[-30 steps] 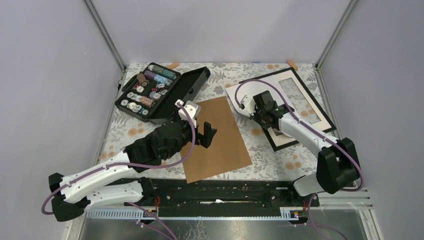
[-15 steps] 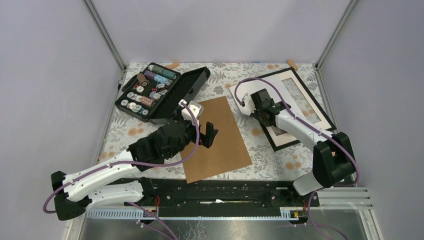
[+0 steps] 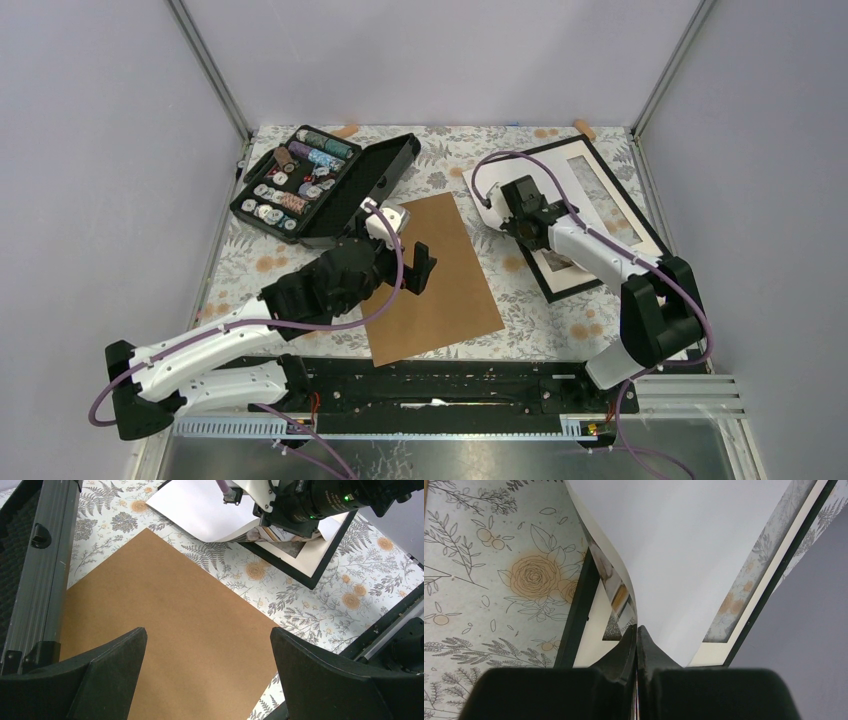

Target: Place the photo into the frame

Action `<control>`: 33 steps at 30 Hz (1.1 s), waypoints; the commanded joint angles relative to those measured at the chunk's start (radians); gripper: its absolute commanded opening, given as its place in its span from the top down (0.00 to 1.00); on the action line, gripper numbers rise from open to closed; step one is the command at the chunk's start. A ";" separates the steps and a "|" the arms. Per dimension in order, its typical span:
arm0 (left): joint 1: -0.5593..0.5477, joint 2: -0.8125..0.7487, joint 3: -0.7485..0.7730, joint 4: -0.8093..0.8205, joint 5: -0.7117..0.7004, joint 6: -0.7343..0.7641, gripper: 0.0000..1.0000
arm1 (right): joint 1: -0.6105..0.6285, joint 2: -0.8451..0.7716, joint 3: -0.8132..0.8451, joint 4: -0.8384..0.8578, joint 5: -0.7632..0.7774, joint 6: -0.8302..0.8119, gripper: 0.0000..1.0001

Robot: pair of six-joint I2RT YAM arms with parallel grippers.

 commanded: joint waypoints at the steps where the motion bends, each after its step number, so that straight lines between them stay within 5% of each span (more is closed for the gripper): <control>1: 0.009 0.000 0.016 0.042 0.016 -0.006 0.01 | -0.050 -0.036 -0.039 0.070 0.023 -0.013 0.98; 16: 0.025 -0.013 0.010 0.040 0.030 -0.017 0.01 | -0.118 -0.043 -0.078 0.144 -0.012 -0.157 1.00; 22: 0.025 -0.022 0.007 0.041 0.031 -0.017 0.01 | -0.121 -0.007 -0.060 0.116 0.095 -0.231 1.00; 33: 0.025 -0.027 0.006 0.042 0.032 -0.017 0.01 | -0.158 0.024 -0.035 0.082 0.080 -0.198 1.00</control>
